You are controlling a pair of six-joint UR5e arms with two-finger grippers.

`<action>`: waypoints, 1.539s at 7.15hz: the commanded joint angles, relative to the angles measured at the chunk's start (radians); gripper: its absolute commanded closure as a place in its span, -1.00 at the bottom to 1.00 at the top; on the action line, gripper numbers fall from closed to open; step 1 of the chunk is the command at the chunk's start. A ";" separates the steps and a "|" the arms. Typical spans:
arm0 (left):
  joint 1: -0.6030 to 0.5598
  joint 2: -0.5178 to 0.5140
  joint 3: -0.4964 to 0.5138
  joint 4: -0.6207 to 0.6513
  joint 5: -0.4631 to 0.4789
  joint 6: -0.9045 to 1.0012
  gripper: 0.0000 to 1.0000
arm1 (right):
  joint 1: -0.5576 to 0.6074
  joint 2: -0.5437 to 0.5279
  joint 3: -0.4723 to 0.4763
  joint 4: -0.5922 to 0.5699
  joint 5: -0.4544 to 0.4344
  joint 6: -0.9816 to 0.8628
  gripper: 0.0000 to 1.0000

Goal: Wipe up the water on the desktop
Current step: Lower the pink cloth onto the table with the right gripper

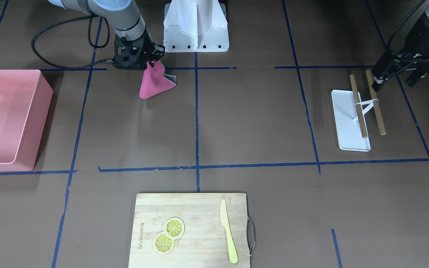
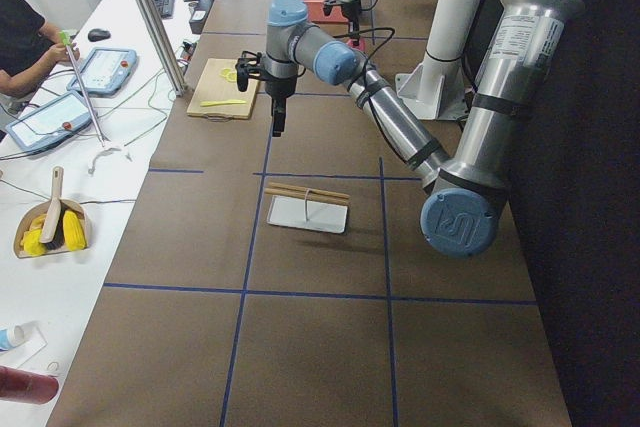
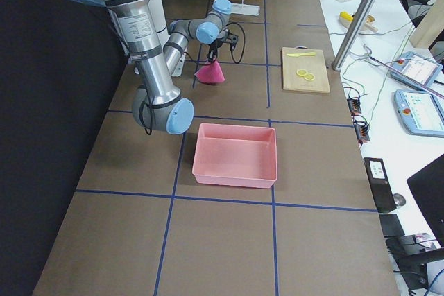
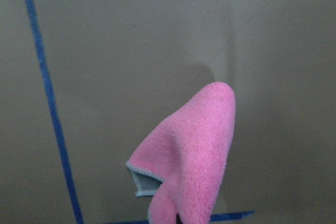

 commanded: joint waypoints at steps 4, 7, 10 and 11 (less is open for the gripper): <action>-0.045 0.084 0.005 -0.001 0.000 0.170 -1.00 | 0.156 -0.006 -0.369 0.220 0.004 -0.089 1.00; -0.048 0.084 0.004 -0.001 0.000 0.170 -1.00 | 0.303 -0.018 -0.401 0.241 0.083 -0.161 1.00; -0.048 0.084 0.005 -0.001 0.000 0.170 -1.00 | 0.356 -0.022 -0.428 0.238 0.091 -0.187 1.00; -0.050 0.086 0.005 -0.001 0.000 0.171 -1.00 | 0.379 -0.021 -0.435 0.238 0.093 -0.193 1.00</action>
